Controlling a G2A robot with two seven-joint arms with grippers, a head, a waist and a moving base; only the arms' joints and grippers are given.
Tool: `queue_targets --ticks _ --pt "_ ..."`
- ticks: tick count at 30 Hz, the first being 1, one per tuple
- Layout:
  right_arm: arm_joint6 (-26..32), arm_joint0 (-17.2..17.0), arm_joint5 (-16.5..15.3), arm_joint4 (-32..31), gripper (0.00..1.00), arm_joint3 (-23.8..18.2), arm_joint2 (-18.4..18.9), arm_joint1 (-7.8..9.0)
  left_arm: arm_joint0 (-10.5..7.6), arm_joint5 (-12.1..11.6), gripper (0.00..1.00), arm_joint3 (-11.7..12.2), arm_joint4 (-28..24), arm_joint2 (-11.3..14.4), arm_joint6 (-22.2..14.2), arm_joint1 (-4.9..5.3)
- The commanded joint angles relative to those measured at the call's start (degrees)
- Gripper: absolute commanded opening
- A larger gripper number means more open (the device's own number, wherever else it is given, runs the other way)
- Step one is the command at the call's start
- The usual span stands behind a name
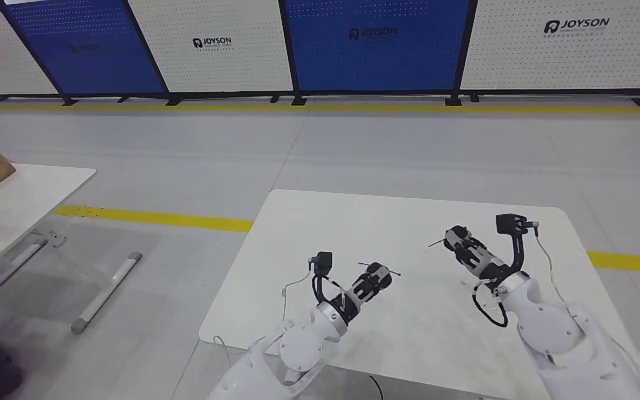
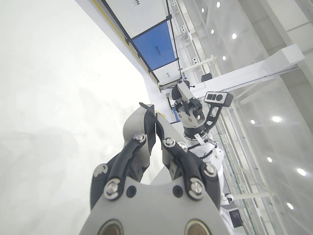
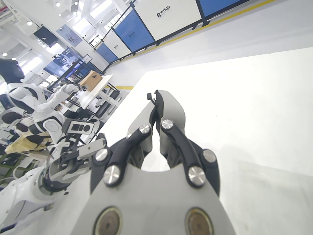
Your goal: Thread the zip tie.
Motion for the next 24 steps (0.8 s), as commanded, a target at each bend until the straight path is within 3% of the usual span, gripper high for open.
queue_targets --ticks 1,5,12,14,17,19,24 --pt "-0.16 -1.34 -0.85 -0.5 0.0 -0.98 0.08 0.03 0.0 0.0 0.0 0.0 0.0 0.0 0.0 0.0" --pt "1.35 -4.09 -2.0 -1.22 0.0 -3.77 1.26 0.37 0.0 0.0 0.0 0.0 0.0 0.0 0.0 0.0" --pt "1.53 -4.26 -2.0 -1.24 0.0 -3.96 1.42 0.4 0.0 0.0 0.0 0.0 0.0 0.0 0.0 0.0" --pt "1.53 -4.26 -2.0 -1.24 0.0 -3.96 1.42 0.4 0.13 -1.11 0.0 0.22 0.53 -0.1 3.16 -0.2" --pt "1.53 -4.26 -2.0 -1.24 0.0 -3.96 1.42 0.4 0.42 -2.26 0.0 0.8 6.17 1.19 11.44 -0.72" --pt "1.53 -4.26 -2.0 -1.24 0.0 -3.96 1.42 0.4 0.37 -2.54 0.0 1.35 5.8 2.37 11.53 -1.03" --pt "1.53 -4.26 -2.0 -1.24 0.0 -3.96 1.42 0.4 0.37 -2.54 0.0 1.35 5.8 2.37 11.53 -1.03"
